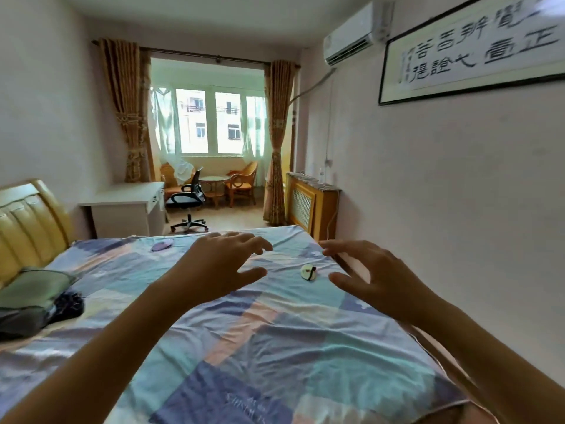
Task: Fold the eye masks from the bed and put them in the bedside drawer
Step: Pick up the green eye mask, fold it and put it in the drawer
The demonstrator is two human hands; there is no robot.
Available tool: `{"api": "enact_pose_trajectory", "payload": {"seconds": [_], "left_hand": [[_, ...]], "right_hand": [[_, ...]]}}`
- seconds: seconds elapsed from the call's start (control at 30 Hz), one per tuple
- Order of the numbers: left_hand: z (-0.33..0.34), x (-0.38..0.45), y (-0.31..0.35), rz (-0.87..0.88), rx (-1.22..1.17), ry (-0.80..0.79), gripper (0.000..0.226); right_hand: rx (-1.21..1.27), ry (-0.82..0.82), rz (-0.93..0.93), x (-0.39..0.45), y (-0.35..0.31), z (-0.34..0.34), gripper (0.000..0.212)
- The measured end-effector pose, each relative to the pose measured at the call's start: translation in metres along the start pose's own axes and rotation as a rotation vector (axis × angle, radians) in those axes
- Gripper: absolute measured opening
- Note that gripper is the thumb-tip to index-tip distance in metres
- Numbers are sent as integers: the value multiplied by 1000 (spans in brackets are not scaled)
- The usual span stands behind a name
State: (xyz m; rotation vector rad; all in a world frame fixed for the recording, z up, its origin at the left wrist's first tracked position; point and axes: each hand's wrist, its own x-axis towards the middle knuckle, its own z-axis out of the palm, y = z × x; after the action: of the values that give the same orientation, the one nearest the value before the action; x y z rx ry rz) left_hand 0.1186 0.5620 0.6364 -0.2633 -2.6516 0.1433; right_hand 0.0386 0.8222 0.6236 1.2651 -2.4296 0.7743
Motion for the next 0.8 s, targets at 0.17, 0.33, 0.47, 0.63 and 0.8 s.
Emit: {"api": "enact_pose_trajectory", "payload": {"seconds": [0.17, 0.33, 0.47, 0.63, 0.8], "left_hand": [[31, 78, 68, 123, -44, 5, 44], [65, 157, 139, 247, -107, -1, 44], [93, 226, 190, 345, -141, 10, 41], [130, 316, 256, 435, -173, -3, 46], [176, 411, 318, 502, -202, 19, 49]], "right_hand": [[-70, 21, 123, -44, 70, -52, 49], [-111, 73, 257, -81, 140, -91, 44], [-141, 114, 349, -106, 197, -119, 43], [-212, 114, 446, -126, 278, -157, 40], [-270, 119, 547, -137, 360, -205, 40]]}}
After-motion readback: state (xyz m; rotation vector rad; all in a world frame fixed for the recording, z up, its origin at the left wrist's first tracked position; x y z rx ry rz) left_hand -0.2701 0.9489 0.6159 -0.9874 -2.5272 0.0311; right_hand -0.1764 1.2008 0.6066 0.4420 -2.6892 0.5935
